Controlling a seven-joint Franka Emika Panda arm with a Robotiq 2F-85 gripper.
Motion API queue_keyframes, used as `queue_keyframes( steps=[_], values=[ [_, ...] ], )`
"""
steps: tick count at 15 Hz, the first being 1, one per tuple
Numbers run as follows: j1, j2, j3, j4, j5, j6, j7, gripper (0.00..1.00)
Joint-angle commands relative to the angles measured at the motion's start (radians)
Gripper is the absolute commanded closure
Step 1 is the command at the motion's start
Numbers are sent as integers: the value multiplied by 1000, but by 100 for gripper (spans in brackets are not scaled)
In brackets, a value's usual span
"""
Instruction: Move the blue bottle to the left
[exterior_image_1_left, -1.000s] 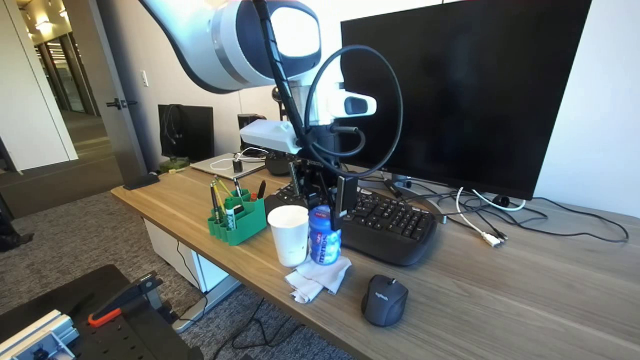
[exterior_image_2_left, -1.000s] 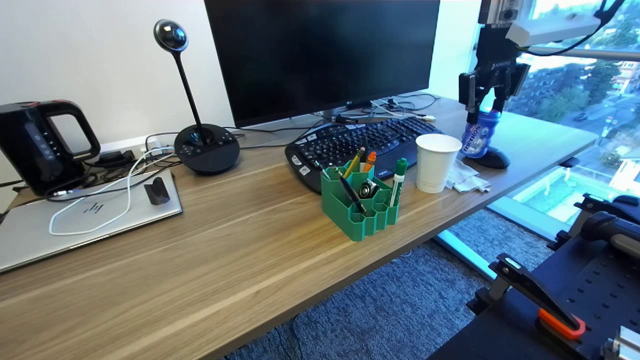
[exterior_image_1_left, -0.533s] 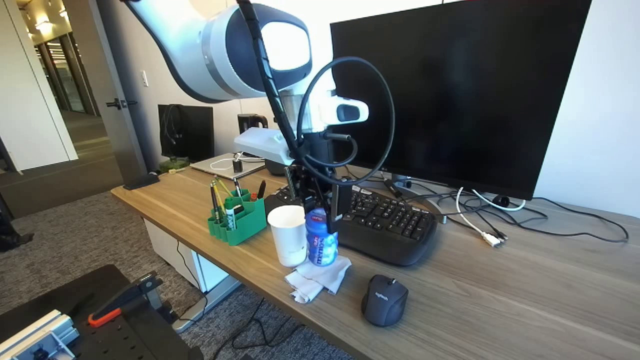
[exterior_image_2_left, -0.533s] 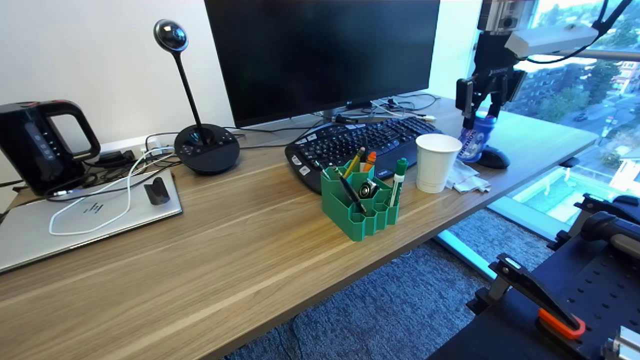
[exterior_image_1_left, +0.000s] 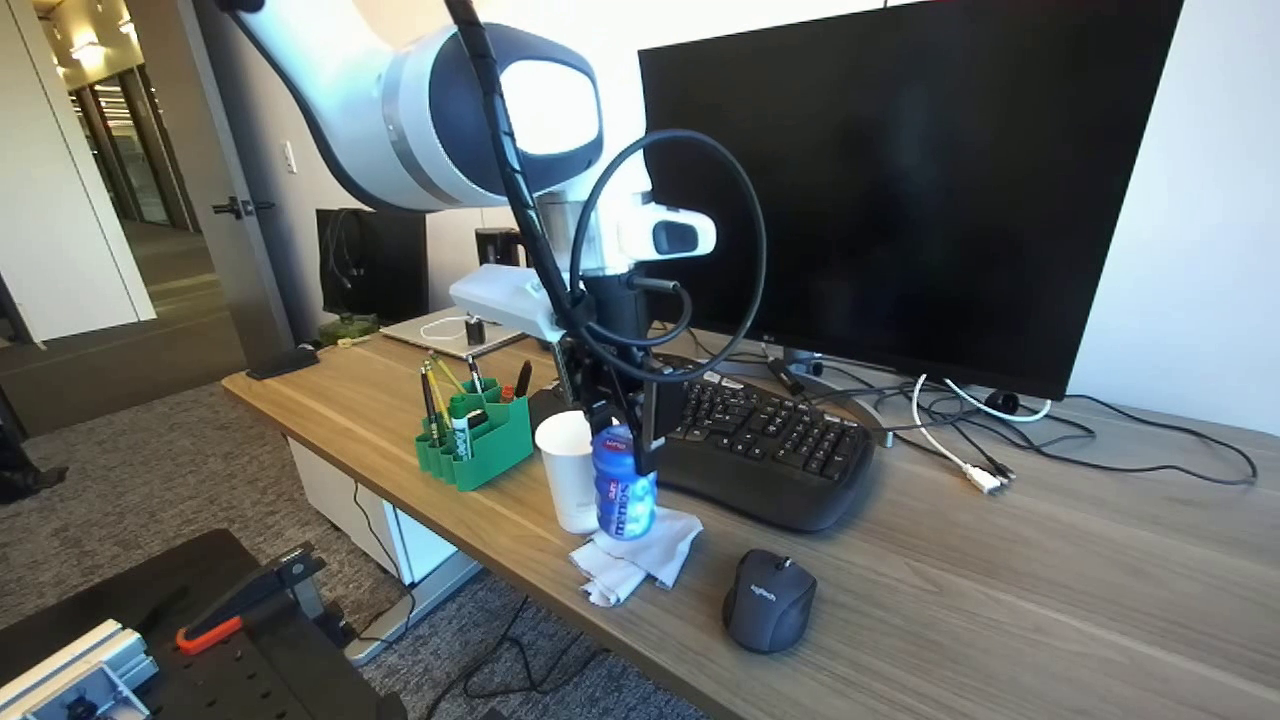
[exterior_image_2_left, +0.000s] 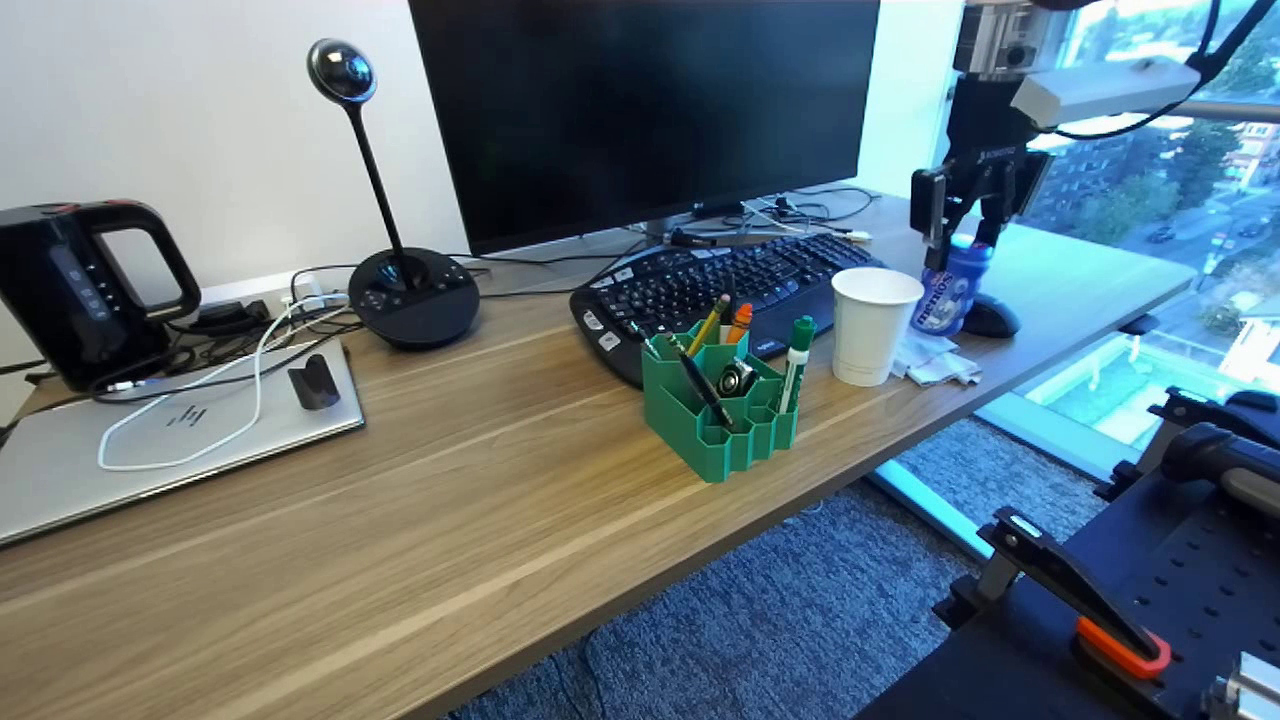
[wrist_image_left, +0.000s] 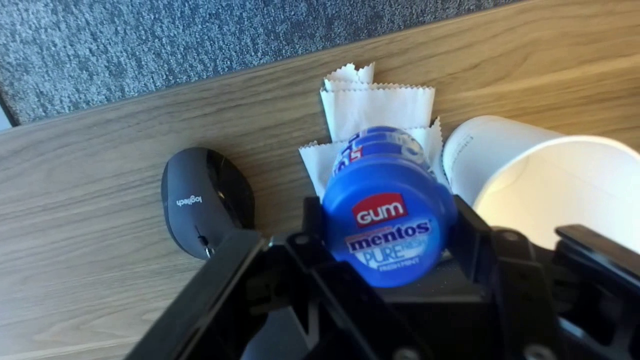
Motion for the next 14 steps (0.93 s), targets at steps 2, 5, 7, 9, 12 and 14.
queue_keyframes(
  steps=[2, 5, 7, 9, 12, 14],
  values=[
    [12, -52, 9, -56, 7, 21, 3, 64],
    [13, -63, 17, -74, 12, 16, -4, 64],
    [14, -70, 23, -86, 13, 17, -5, 64],
    [16, -76, 26, -98, 10, 21, -4, 64],
    [14, -79, 32, -110, 12, 17, -5, 64],
    [12, -79, 33, -113, 18, 12, -2, 64]
  ],
)
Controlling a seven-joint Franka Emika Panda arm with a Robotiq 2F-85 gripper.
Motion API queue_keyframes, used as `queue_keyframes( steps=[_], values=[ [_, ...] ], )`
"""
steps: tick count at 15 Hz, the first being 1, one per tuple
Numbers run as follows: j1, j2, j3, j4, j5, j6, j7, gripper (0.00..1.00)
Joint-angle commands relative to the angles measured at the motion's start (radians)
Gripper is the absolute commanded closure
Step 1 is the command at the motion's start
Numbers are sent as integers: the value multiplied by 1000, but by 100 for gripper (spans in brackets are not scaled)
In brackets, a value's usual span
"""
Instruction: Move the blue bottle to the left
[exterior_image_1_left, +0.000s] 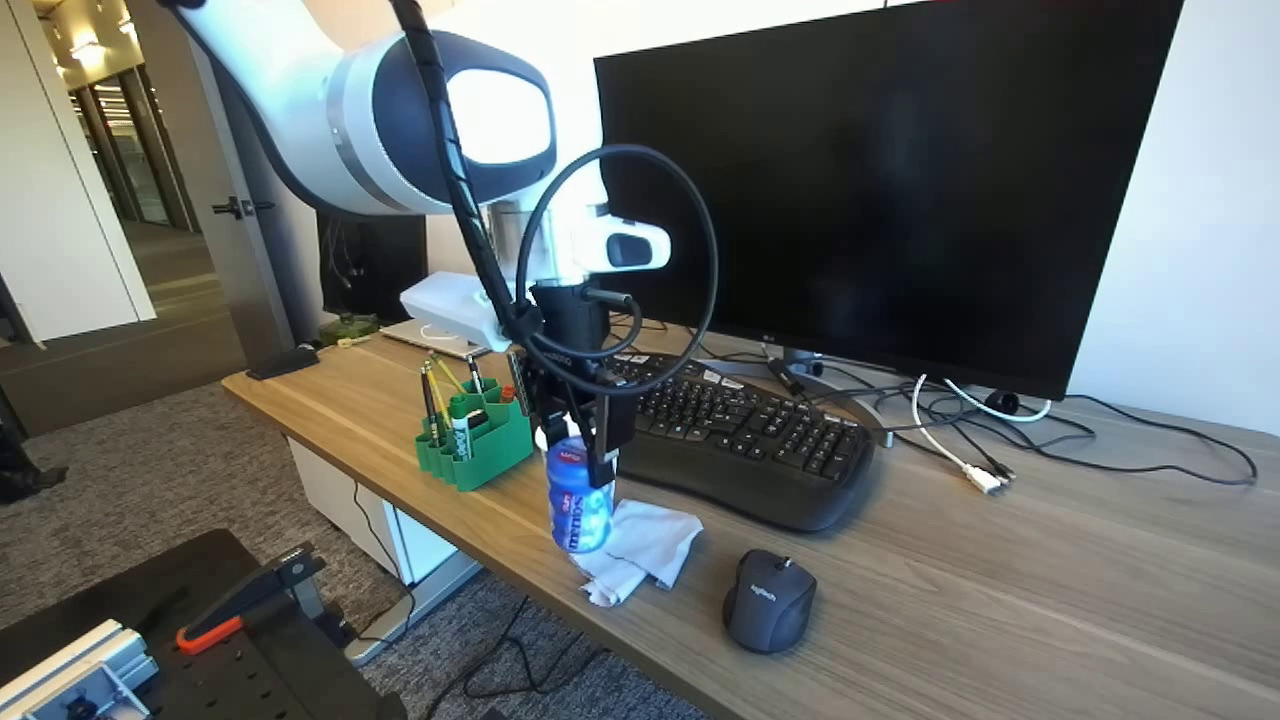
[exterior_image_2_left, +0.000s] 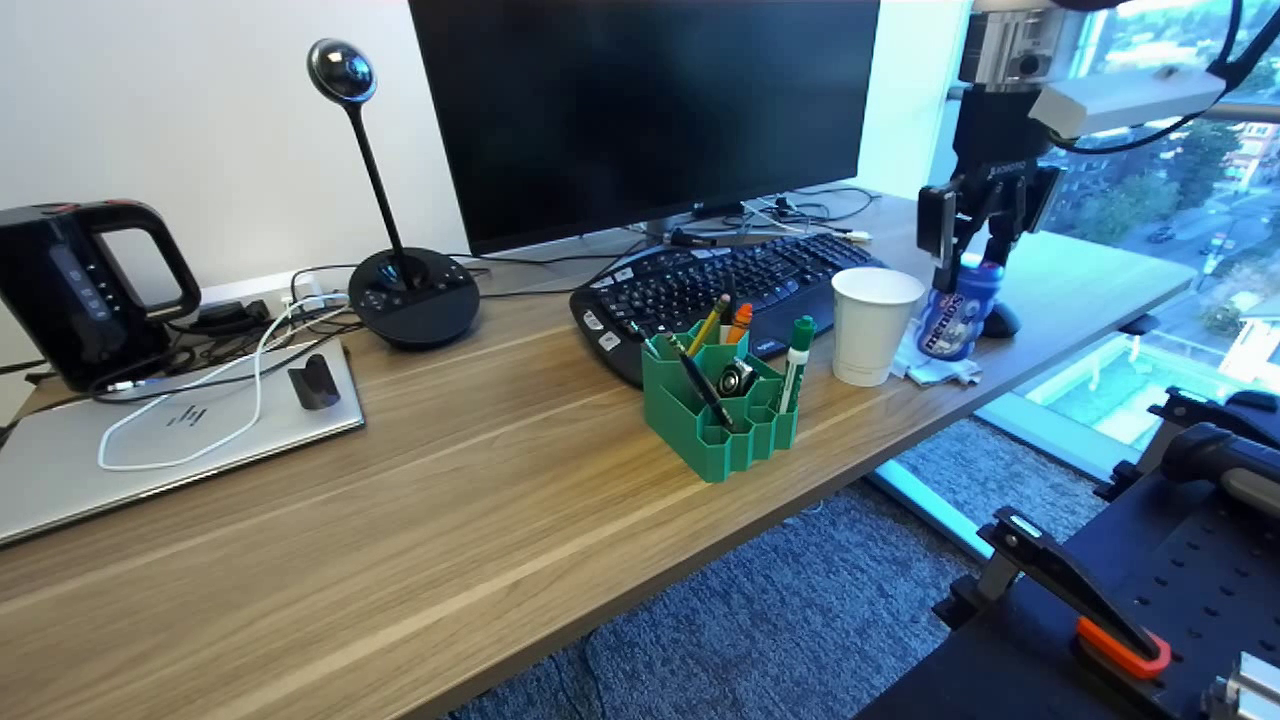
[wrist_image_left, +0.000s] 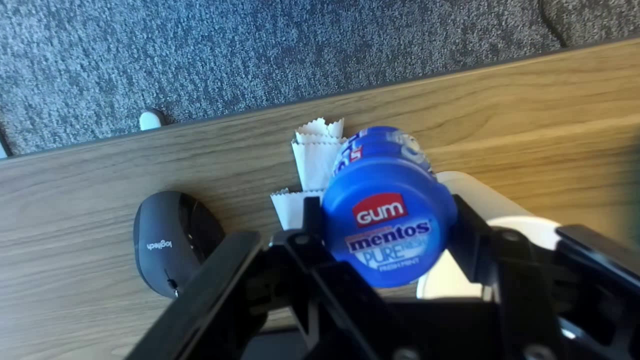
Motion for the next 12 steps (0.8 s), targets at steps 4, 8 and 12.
queue_keyframes(
  steps=[4, 8, 12],
  values=[
    [8, -35, -3, -57, 9, 72, 29, 64],
    [9, -27, -1, -72, 21, 116, 40, 64],
    [13, -22, 3, -71, 35, 125, 49, 64]
  ],
)
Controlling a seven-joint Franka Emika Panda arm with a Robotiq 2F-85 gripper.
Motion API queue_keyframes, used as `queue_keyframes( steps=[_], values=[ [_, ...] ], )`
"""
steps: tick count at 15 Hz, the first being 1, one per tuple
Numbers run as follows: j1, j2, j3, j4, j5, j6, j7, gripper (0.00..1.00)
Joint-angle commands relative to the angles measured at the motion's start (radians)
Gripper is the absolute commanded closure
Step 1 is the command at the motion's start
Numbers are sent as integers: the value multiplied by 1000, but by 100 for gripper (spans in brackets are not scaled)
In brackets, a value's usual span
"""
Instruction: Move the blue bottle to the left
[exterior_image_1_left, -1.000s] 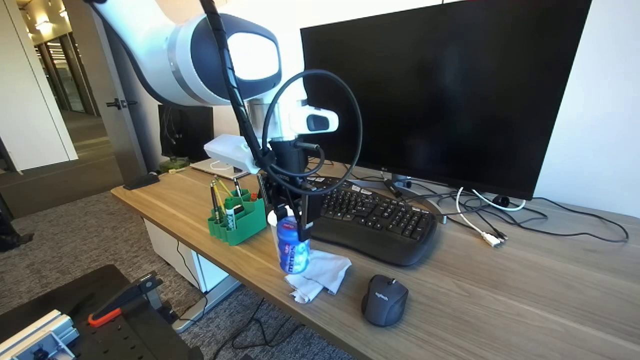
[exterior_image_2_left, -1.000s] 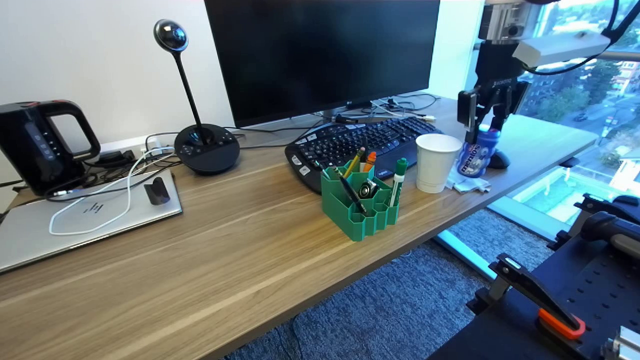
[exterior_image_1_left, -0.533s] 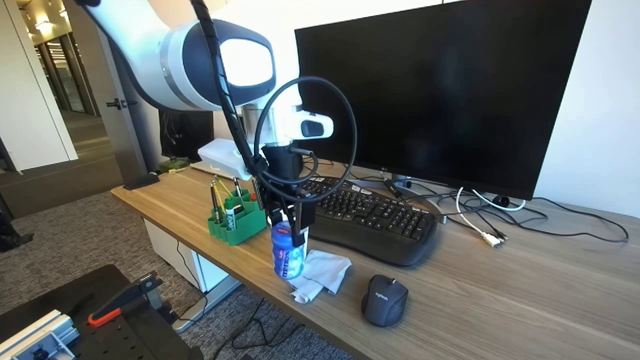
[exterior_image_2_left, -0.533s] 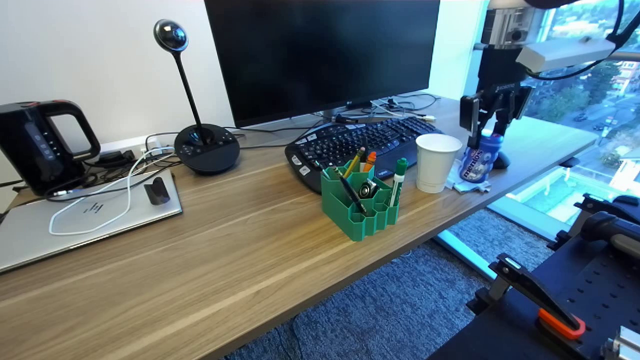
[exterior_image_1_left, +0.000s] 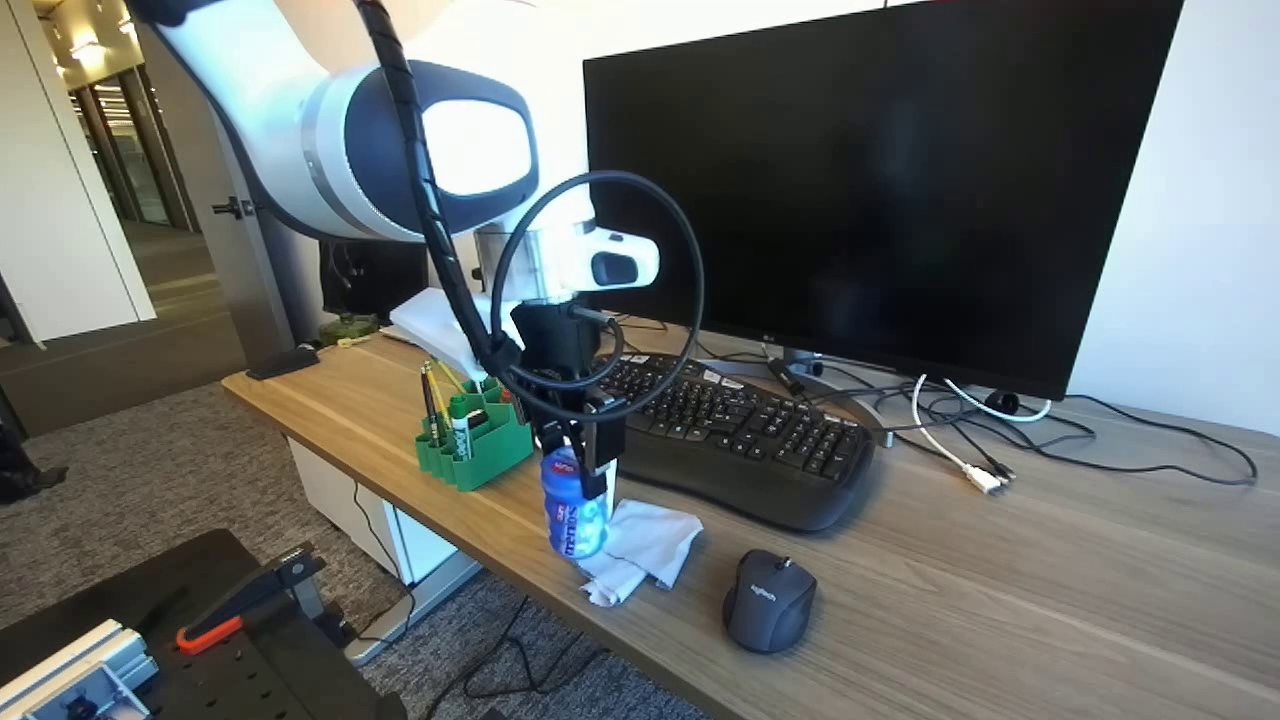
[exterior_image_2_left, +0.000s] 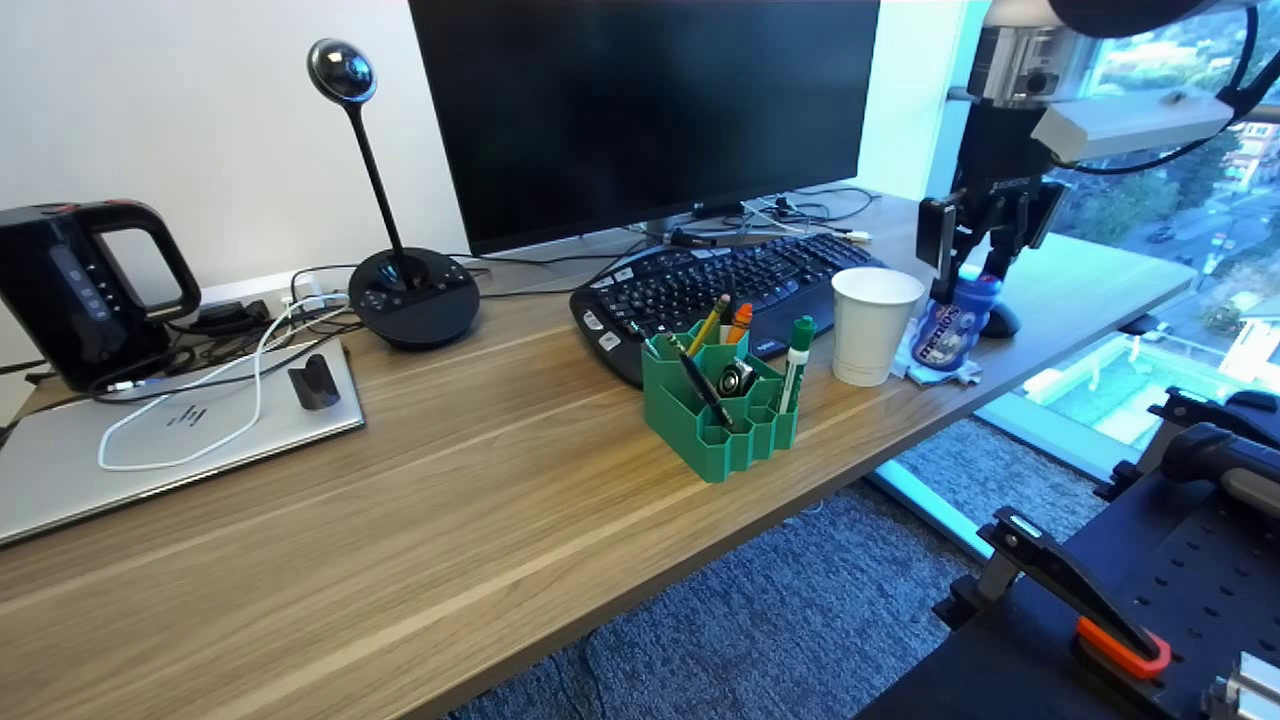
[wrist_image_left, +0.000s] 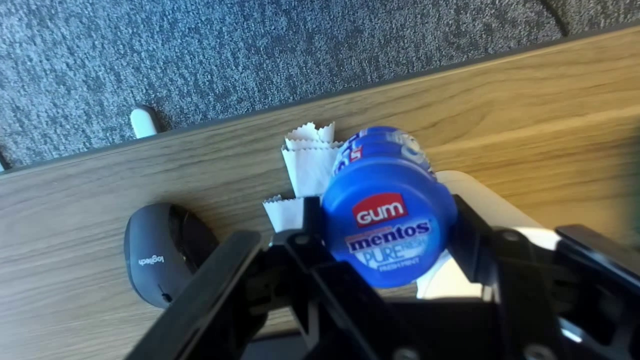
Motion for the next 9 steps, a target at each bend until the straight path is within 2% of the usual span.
queue_keyframes(
  steps=[1, 9],
  values=[
    [13, -19, 2, -16, 20, 30, 23, 64],
    [31, -6, 8, -2, 55, 61, 59, 64]
  ],
)
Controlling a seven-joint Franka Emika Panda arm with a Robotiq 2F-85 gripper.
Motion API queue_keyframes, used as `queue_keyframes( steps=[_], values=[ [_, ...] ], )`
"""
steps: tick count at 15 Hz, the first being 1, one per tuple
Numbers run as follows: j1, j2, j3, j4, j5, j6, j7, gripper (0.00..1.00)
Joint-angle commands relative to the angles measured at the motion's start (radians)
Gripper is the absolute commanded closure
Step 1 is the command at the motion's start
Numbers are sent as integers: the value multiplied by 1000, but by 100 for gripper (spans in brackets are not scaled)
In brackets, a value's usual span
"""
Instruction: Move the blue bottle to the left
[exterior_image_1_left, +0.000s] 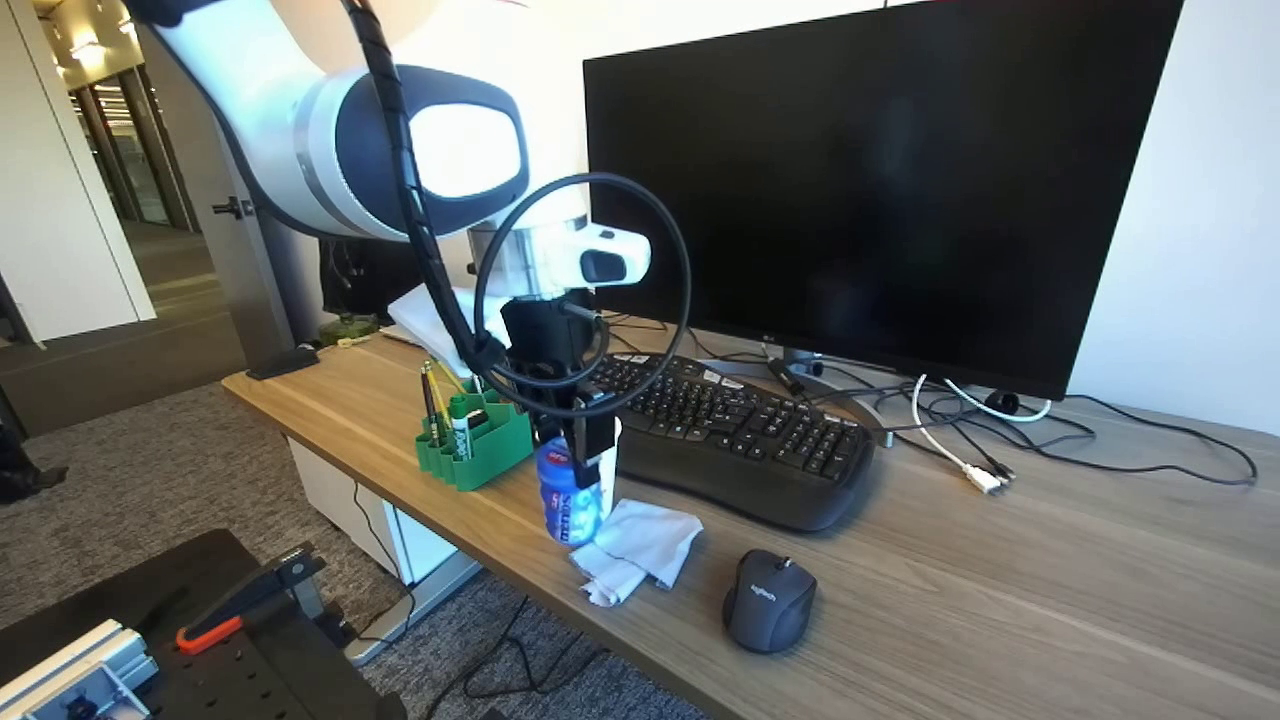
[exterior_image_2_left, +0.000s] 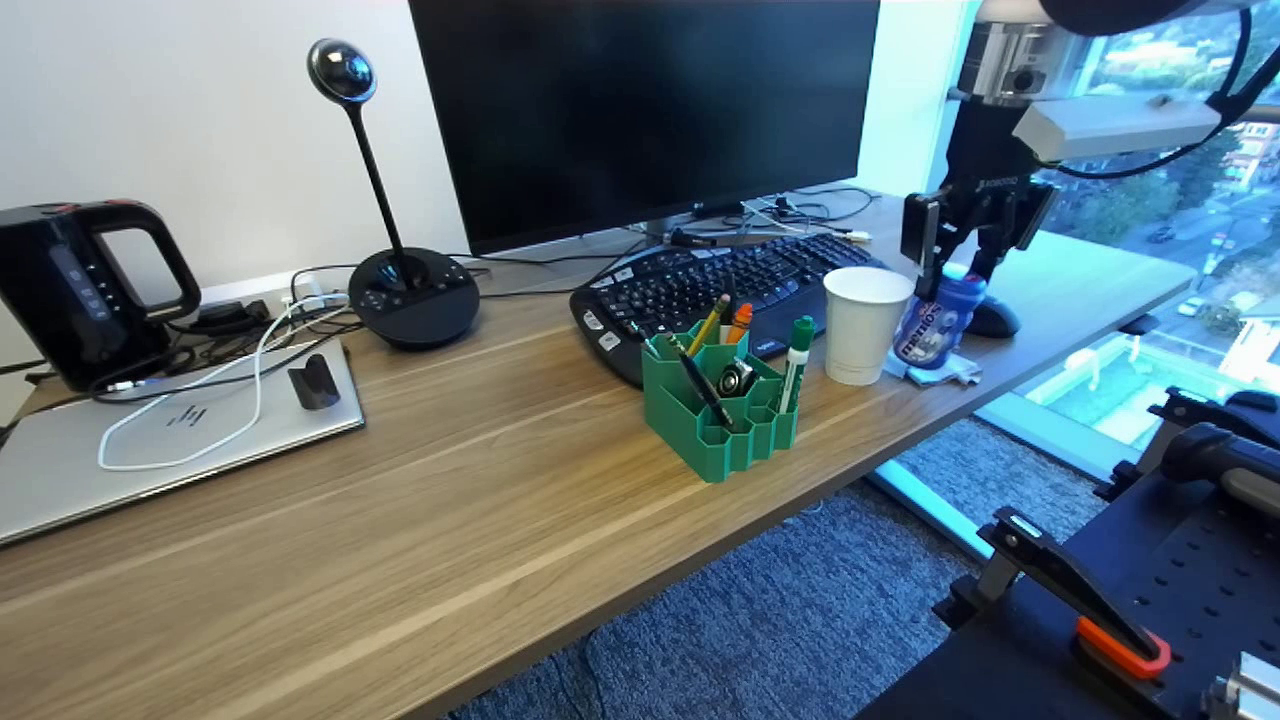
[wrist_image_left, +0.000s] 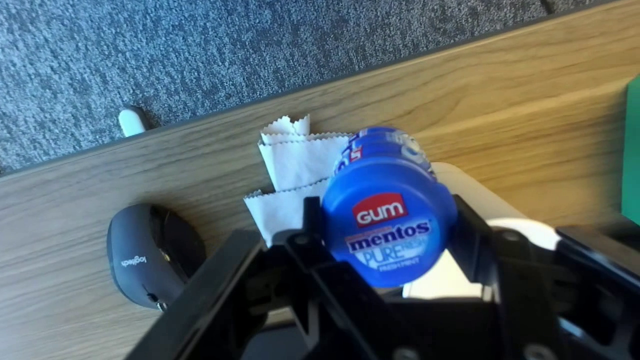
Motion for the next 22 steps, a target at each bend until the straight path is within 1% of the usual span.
queue_keyframes(
  steps=[1, 6, 9, 12, 14, 22],
  values=[
    [19, -4, 1, 2, 14, 35, 33, 64],
    [34, 3, -4, 5, 6, 51, 54, 64],
    [39, 3, -5, 3, 2, 42, 55, 64],
    [66, 9, -46, 9, -66, 15, 108, 64],
    [73, 14, -59, 11, -91, 14, 131, 64],
    [81, 44, -81, 14, -99, -10, 161, 64]
  ],
)
